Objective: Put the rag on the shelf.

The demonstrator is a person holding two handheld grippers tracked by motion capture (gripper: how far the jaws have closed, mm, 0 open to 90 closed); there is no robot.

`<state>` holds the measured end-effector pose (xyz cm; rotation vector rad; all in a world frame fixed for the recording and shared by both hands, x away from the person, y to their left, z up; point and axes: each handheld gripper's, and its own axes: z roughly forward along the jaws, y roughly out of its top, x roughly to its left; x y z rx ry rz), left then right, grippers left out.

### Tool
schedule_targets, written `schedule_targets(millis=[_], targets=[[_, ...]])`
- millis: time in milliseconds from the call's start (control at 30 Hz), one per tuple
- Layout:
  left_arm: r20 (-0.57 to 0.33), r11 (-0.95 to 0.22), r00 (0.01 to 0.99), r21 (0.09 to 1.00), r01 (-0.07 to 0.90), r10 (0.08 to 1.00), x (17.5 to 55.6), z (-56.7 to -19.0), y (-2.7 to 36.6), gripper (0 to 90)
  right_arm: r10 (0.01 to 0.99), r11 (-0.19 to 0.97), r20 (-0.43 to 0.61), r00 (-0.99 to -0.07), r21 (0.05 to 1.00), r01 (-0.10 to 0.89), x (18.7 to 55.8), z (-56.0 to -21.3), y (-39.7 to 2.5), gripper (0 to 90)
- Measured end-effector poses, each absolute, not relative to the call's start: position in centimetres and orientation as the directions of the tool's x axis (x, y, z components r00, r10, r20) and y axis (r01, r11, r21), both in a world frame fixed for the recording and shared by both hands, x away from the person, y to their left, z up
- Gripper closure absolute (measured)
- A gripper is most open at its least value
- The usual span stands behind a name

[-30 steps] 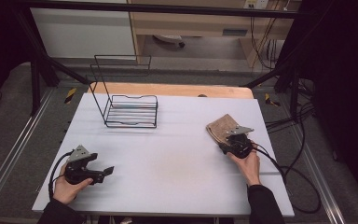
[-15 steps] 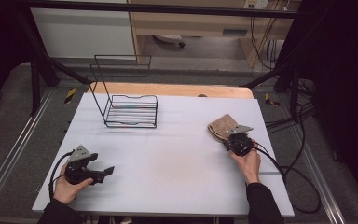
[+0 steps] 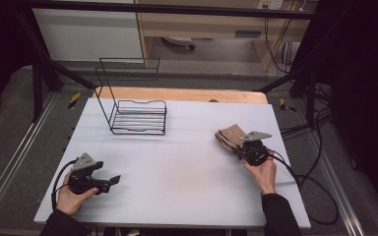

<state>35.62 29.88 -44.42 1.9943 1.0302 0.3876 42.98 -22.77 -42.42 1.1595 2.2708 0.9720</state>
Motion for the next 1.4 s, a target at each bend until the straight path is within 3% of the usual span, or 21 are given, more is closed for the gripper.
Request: schedule_targets(millis=[1100, 1233, 1333, 1367, 1400], targets=[[-0.1, -0.311, 0.606, 0.786, 0.534, 0.789, 35.5, -44.2, 29.7, 8.3, 0.598, 0.517, 0.105, -0.795, 0.707, 0.482, 36.6, -43.3, -12.7, 81.1], [-0.104, -0.306, 0.604, 0.786, 0.537, 0.79, 35.5, -44.1, 29.5, 8.0, 0.591, 0.513, 0.117, -0.798, 0.71, 0.483, 36.6, -43.6, -12.6, 74.4], [-0.108, -0.302, 0.603, 0.787, 0.538, 0.79, 35.5, -43.8, 29.2, 8.0, 0.581, 0.473, 0.144, -0.801, 0.741, 0.476, 36.5, -42.8, -13.0, 62.7], [-0.104, -0.303, 0.6, 0.787, 0.537, 0.793, 35.5, -43.7, 29.1, 8.0, 0.587, 0.45, 0.139, -0.798, 0.763, 0.464, 36.5, -42.0, -13.7, 53.6], [-0.107, -0.299, 0.6, 0.789, 0.536, 0.793, 35.5, -43.5, 29.0, 8.0, 0.587, 0.45, 0.139, -0.798, 0.763, 0.464, 36.5, -42.0, -13.7, 53.6]])
